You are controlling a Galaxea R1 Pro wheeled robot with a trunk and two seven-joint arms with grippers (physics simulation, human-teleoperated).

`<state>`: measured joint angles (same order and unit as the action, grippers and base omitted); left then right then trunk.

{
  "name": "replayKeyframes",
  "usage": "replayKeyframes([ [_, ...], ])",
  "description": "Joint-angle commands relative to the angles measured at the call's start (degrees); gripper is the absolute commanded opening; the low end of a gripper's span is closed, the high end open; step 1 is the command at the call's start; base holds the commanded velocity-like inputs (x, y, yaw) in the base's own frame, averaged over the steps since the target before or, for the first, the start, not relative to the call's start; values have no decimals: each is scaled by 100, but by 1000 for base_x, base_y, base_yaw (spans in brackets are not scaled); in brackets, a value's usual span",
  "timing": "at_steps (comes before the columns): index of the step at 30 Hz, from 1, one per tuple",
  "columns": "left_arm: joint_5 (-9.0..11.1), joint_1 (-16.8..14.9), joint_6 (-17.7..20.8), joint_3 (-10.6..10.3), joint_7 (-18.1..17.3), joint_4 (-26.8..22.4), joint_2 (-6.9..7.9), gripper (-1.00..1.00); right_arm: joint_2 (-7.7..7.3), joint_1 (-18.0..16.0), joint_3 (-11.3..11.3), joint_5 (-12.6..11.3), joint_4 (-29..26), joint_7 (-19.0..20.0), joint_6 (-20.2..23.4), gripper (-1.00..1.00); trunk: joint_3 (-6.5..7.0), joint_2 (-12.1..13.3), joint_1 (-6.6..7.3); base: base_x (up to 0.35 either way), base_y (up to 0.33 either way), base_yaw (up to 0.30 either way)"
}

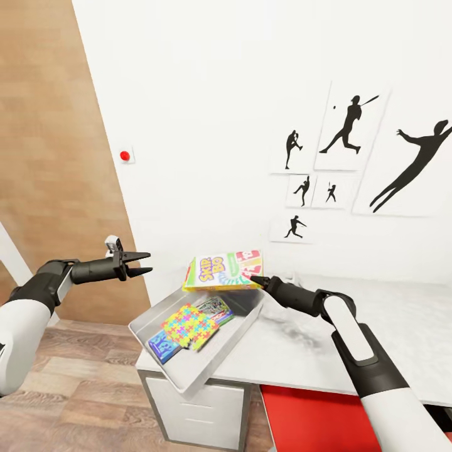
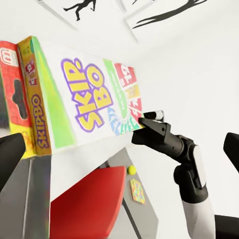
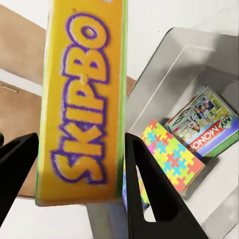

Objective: Put all the toys in the child's room - the three board games (two on the bed and one on the table), the two jigsaw puzzles on the table, and the tennis ball on the table - inside the toy box on the table in the child's room.

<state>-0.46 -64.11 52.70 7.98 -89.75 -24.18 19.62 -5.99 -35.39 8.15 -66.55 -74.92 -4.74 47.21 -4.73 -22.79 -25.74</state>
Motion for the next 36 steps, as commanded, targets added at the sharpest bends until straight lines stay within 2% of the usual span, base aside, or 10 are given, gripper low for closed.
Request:
replayKeyframes([
  [1,-5,-5,59,3,-25,1,3,100,-5,-7,12,-32,-32,-51,9,-100,-14,-13,-4,0,135,0],
  [3,-1,-5,59,3,-25,2,-5,100,34,-10,2,-38,20,-65,12,-100,-14,-13,-4,0,189,0],
  [7,1,-5,59,8,-25,8,-4,100,38,-101,-12,-43,576,-74,51,-100,-14,-13,-4,0,110,0],
  [10,-3,-5,57,101,-25,9,10,100,42,-555,5,-37,983,-88,508,-100,-14,-13,-4,0,29,0],
  [13,-6,-5,56,192,-25,9,13,100,43,-886,-2,-38,1093,-111,959,-100,-14,-13,-4,0,9,0],
  [17,-7,-3,56,229,-25,9,15,100,23,-1129,-12,-38,1094,-143,1171,-100,-14,-13,-4,0,3,0],
  [28,-7,30,56,250,-25,9,15,100,38,-1302,-25,-65,1041,-237,1250,-100,-14,-13,-4,0,26,0],
  [33,6,30,47,413,-25,14,179,100,-125,-1464,134,165,1204,-77,1092,-100,-14,-13,-4,0,0,0],
  [35,12,30,46,466,-25,16,210,100,-59,-1462,199,239,1266,-18,1100,-100,-14,-13,-4,0,0,0],
  [36,20,30,47,499,-25,17,242,100,-26,-1428,168,201,1231,-56,1132,-100,-14,-13,-4,0,0,0],
])
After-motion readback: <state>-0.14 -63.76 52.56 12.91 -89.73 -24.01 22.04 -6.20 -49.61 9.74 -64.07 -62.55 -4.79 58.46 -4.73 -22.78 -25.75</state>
